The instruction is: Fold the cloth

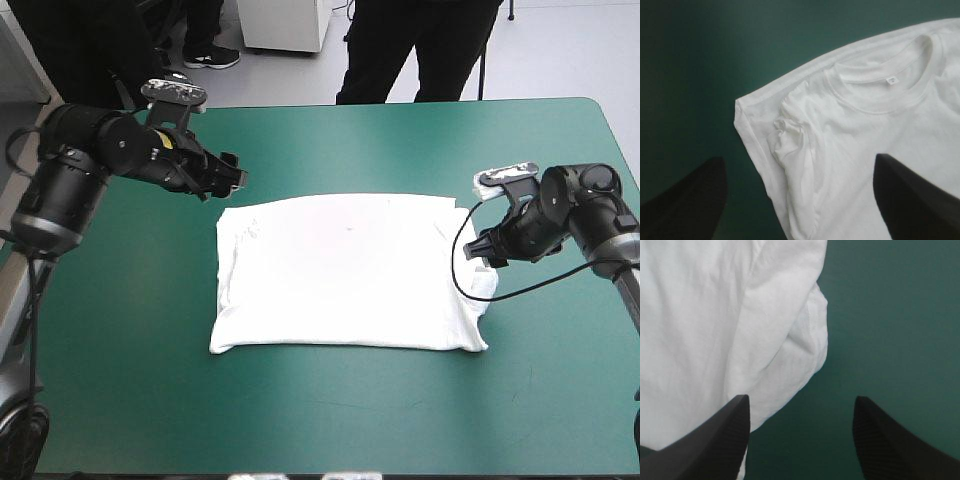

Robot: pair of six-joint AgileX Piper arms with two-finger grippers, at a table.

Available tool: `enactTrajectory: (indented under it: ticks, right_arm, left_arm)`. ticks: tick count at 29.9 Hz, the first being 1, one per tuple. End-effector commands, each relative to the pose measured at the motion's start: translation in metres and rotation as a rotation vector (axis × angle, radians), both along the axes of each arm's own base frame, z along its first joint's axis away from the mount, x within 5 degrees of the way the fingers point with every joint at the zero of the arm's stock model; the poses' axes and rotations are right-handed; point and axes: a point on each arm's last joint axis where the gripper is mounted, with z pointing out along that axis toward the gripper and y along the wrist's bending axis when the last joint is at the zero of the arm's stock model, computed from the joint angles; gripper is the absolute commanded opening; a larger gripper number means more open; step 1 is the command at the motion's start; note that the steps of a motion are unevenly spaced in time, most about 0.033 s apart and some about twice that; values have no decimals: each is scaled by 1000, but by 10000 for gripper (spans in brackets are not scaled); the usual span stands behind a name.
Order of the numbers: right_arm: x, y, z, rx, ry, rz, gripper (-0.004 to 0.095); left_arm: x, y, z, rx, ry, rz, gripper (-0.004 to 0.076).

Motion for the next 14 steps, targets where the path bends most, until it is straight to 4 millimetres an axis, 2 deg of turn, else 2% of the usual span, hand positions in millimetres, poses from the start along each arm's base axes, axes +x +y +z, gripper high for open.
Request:
enactTrajectory:
  ticks: [1, 9, 14]
  right_arm:
    - [3, -3, -5, -18, -80, 0, 574]
    - [29, -2, -53, -44, 27, -14, 573]
    - [41, -1, -74, -54, 58, -10, 572]
  left_arm:
    - [-25, 8, 35, -49, -135, 5, 582]
    - [-31, 10, 38, -55, -133, 6, 582]
    - [-31, 10, 38, -50, -128, 7, 582]
